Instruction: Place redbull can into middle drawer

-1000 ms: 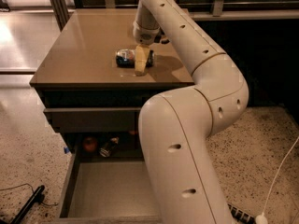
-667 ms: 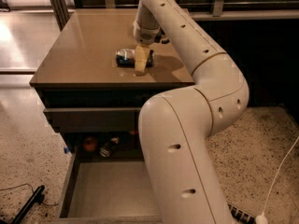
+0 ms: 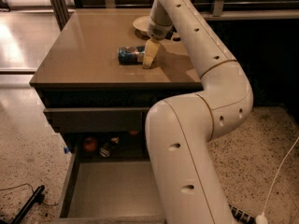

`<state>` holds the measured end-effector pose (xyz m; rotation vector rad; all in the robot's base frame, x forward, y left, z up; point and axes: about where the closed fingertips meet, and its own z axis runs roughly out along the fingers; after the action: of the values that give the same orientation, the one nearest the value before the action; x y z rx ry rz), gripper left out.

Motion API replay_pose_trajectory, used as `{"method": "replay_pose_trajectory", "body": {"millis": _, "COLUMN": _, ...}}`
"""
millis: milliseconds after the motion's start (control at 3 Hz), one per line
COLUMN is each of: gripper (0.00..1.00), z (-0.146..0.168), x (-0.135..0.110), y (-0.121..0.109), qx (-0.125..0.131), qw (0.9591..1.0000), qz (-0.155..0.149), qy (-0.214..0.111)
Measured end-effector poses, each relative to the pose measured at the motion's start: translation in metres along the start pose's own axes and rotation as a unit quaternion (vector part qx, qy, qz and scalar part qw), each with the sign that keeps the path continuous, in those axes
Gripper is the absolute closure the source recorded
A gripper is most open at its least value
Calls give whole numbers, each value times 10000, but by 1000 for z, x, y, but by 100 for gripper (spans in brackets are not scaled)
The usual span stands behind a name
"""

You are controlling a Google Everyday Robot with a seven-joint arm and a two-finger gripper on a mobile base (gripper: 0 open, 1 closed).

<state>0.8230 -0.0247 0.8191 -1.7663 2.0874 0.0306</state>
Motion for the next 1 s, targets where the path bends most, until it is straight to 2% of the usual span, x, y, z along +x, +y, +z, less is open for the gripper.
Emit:
{"method": "replay_pose_trajectory", "body": {"millis": 333, "gripper": 0, "z": 0, "x": 0, "y": 0, "qx": 0, "qw": 10000, "qz": 0, "qy": 0}}
{"method": "replay_pose_trajectory", "body": {"millis": 667, "gripper": 18, "z": 0, "x": 0, "y": 0, "qx": 0, "qw": 10000, "qz": 0, "qy": 0}}
{"method": "replay_pose_trajectory", "body": {"millis": 1000, "gripper": 41, "z": 0, "x": 0, "y": 0, "qx": 0, "qw": 10000, "qz": 0, "qy": 0}}
